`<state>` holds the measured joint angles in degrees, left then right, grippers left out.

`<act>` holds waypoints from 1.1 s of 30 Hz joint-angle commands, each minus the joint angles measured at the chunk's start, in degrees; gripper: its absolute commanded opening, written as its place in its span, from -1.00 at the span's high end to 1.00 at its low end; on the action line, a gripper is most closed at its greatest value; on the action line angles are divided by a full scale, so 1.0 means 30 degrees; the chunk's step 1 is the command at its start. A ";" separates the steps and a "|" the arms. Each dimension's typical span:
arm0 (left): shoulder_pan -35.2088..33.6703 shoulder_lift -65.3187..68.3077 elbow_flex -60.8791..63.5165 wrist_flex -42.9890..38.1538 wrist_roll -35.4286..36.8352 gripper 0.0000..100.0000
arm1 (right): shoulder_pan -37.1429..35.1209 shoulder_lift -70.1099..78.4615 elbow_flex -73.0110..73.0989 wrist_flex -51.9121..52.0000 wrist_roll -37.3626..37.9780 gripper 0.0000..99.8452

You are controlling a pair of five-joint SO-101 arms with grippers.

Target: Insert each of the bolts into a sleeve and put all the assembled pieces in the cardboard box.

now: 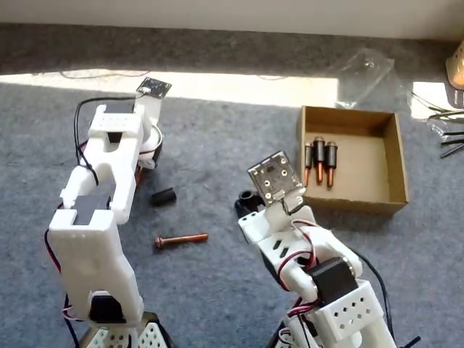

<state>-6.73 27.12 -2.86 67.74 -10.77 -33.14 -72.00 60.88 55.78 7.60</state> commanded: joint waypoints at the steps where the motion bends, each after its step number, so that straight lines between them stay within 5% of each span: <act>1: 0.0044 -0.0308 -0.1509 0.1114 -0.0176 0.99 | -0.0249 0.0073 0.0161 -0.0806 -0.0205 0.99; 11: 0.0015 0.2593 -0.2974 0.1319 -0.0234 0.99 | -0.0161 0.0073 0.0835 -0.0806 -0.0117 0.99; 20: -0.0513 0.5905 -0.8396 0.5011 -0.0176 0.81 | -0.0132 0.0073 0.0864 -0.0806 -0.0117 0.99; 33: -0.0571 0.6520 -0.9245 0.5070 -0.0117 0.99 | -0.0132 0.0073 0.0894 -0.0806 -0.0117 0.99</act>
<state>-8.31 46.29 -28.62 83.38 -11.12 -33.41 -72.00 64.04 55.08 7.43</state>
